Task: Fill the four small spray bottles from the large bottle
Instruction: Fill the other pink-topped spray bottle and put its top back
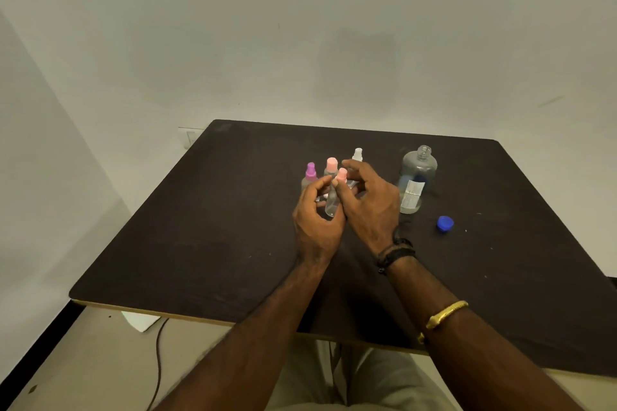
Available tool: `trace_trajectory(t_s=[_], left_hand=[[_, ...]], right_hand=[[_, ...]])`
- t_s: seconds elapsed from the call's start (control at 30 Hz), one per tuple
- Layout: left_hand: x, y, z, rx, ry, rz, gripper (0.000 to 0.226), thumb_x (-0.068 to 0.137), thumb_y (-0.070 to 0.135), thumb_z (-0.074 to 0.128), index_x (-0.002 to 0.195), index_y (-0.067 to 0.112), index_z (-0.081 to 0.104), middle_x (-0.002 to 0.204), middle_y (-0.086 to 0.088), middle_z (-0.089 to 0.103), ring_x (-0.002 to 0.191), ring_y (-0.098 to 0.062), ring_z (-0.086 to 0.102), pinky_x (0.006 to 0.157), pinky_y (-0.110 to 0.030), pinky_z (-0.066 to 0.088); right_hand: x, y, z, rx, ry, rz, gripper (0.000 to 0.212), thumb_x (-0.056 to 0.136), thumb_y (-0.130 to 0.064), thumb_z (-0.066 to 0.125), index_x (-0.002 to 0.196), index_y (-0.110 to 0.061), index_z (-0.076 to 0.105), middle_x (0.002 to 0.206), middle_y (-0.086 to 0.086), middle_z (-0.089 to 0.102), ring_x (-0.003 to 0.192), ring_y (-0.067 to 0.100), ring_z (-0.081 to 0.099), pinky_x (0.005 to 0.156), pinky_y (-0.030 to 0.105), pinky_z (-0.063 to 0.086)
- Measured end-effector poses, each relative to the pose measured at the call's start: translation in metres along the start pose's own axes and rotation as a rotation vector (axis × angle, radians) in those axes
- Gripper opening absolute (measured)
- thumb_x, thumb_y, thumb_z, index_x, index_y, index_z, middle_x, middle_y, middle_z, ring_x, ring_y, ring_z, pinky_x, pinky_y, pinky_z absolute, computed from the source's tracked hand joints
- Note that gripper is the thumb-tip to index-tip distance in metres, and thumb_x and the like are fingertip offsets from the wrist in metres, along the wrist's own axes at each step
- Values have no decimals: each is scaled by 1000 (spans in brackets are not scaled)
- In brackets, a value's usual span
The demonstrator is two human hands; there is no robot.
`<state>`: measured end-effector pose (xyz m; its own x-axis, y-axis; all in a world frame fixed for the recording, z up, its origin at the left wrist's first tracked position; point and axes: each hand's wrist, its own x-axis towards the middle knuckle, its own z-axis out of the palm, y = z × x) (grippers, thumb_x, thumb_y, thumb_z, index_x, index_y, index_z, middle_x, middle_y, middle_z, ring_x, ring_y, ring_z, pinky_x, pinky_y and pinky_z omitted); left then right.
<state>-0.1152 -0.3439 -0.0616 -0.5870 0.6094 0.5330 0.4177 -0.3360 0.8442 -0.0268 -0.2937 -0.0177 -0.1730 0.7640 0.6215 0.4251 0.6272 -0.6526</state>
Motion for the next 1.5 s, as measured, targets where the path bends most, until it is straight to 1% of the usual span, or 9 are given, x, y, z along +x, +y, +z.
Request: trace_trajectory(t_s=[0.13,0.4,0.77,0.9,1.0,1.1,1.27,1.4,1.5], left_hand=[[-5,-4,16,-14,-119,-110,43,87,24,74,127,14,63,122,0,70,111,-9,67,91,-36,60],[-11,-3,31,-24,-184,-168,30,92,20,74,121,17,68,113,2,73,104,-8,70,88,-37,62],[-18,-9,38,21,-236,-188,36,91,14,73,126,17,68,114,3,73,102,-4,70,90,-26,60],[-20,-11,37,19,-256,-140,40,90,8,72,127,20,66,113,12,70,103,-2,69,88,-23,58],[-21,-15,36,29,-267,-97,40,92,10,70,130,20,65,118,8,70,105,-7,69,89,-28,59],[-22,-16,35,53,-263,-86,40,91,9,69,130,15,65,120,4,71,107,-6,69,91,-29,60],[-20,-12,33,54,-265,-85,40,91,1,67,129,12,66,113,17,66,102,11,65,86,-9,51],[-21,-11,32,51,-273,-99,38,93,4,68,130,10,64,109,23,63,98,17,63,83,-6,50],[-21,-7,31,31,-289,-91,39,97,7,64,131,25,61,110,25,66,99,6,68,84,-16,56]], right_hand=[[-8,11,-12,-8,12,7,34,92,-40,66,124,-27,66,105,-10,72,89,10,66,74,39,59],[-28,36,-23,78,59,94,31,93,-40,69,122,-27,68,108,-8,69,97,6,65,82,36,59],[-41,51,-17,147,106,220,33,89,-40,74,118,-25,69,107,-6,68,97,5,66,81,34,60],[-39,55,-16,169,90,271,34,84,-42,79,112,-26,68,106,-9,69,96,6,67,78,34,60],[-39,58,-16,193,85,268,30,85,-40,78,108,-24,67,109,-11,69,96,9,67,76,40,59],[-40,57,-15,239,88,219,28,90,-39,72,108,-19,67,118,-10,68,108,12,65,82,39,58],[-41,53,-15,225,90,173,21,95,-28,68,114,-19,69,118,-10,67,113,12,61,86,35,55],[-41,52,-16,204,57,160,34,97,-33,64,125,-16,67,125,-6,67,120,7,58,97,34,52],[-38,51,-16,224,34,249,50,86,-42,76,127,-19,59,129,-8,62,119,8,59,89,31,54]])
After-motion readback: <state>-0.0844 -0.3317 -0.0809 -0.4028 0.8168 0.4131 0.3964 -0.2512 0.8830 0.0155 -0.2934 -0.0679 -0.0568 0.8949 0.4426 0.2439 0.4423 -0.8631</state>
